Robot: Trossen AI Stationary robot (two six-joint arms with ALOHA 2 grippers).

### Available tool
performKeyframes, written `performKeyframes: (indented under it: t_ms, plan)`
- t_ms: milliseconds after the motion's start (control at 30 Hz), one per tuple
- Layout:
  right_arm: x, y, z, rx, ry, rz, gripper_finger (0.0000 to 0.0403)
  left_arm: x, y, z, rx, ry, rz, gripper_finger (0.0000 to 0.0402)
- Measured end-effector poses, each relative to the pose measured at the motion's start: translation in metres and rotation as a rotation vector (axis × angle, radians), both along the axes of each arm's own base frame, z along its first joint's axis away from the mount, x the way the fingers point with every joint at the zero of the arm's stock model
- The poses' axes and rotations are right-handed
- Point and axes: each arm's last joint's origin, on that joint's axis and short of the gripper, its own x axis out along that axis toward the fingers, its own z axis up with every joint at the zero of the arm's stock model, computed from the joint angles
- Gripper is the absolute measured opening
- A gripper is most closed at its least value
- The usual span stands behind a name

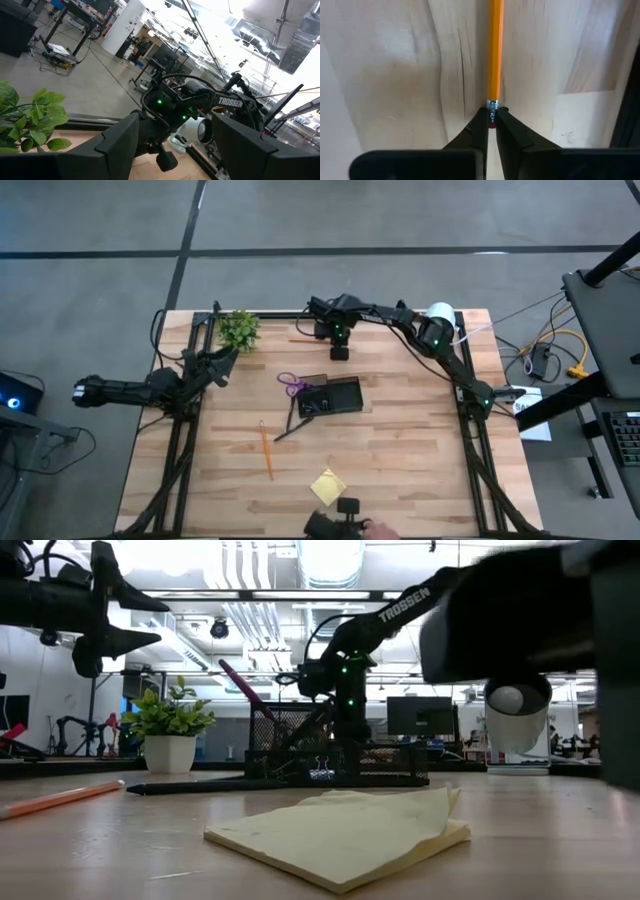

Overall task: Pick and place office supplies into organizer
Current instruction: Put the right orange pencil into the black desk organizer

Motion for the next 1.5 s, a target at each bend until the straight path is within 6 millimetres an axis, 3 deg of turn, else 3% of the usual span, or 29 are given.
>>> performKeyframes:
  t_ms: [267,600,767,1033,1333,1500]
  plan:
    - [0.0,0.006,0.011,-0.013,0.071,-0.02,0.0013,0.0,0.0,0.0,0.0,0.0,0.0,0.0235]
    - [0.011,0.039,0.074,-0.13,0.104,0.027,0.0012,0.0,0.0,0.001,0.004,0.001,0.001,0.0235]
    - [0.001,0.074,0.103,-0.211,0.221,0.068,0.0011,-0.001,0.0,0.002,0.005,-0.008,0.001,0.0235]
    - [0.004,0.134,0.151,-0.51,0.132,0.058,0.0011,-0.002,0.0,0.003,0.07,0.039,0.003,0.0235]
    - [0.014,0.218,0.162,-0.882,0.249,0.401,0.0011,-0.003,-0.001,0.007,0.169,0.085,-0.033,0.0235]
    - [0.014,0.235,0.166,-1.054,0.272,0.418,0.0011,-0.002,-0.003,0.008,0.185,0.073,-0.1,0.0235]
